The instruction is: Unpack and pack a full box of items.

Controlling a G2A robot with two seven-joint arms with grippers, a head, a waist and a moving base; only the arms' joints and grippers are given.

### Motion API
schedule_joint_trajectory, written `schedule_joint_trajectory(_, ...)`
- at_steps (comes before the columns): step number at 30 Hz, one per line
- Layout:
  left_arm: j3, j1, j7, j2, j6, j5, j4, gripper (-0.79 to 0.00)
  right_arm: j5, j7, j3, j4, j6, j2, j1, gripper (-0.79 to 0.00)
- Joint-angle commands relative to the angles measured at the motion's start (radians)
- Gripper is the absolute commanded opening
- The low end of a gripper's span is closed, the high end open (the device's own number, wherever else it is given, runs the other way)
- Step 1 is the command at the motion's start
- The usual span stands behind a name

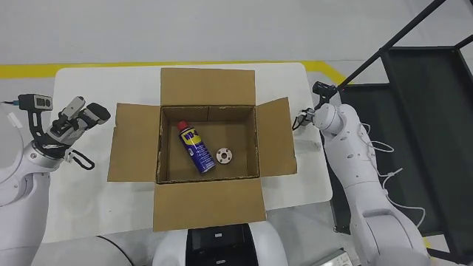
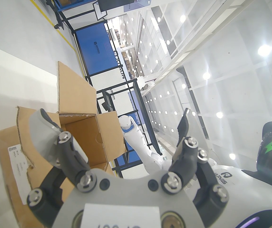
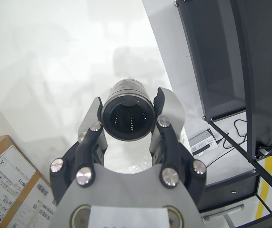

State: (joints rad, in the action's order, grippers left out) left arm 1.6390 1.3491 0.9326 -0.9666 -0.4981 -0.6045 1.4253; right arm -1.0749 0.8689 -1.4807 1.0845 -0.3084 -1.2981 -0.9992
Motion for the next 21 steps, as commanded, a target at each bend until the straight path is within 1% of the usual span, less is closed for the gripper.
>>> schedule_joint_trajectory(1,0.000,0.000,0.000,0.000,0.000,0.000,0.000,0.000,0.006,0.005,-0.009,0.029,0.004,0.003,-0.014,0.000)
schedule_joint_trajectory(5,0.000,0.000,0.000,0.000,0.000,0.000,0.000,0.000,0.024,0.020,-0.043,0.121,0.018,0.011,-0.059,0.000)
schedule_joint_trajectory(8,0.000,0.000,0.000,0.000,0.000,0.000,0.000,0.000,0.038,0.012,-0.074,0.225,0.021,0.017,-0.107,0.000)
schedule_joint_trajectory(14,0.000,0.000,0.000,0.000,0.000,0.000,0.000,0.000,0.067,-0.095,-0.129,0.533,0.016,0.022,-0.252,0.000)
schedule_joint_trajectory(18,0.000,0.000,0.000,0.000,0.000,0.000,0.000,0.000,0.069,-0.146,-0.122,0.712,0.063,0.023,-0.327,0.000)
schedule_joint_trajectory(21,0.000,0.000,0.000,0.000,0.000,0.000,0.000,0.000,0.066,-0.181,-0.104,0.812,0.103,0.023,-0.362,0.000)
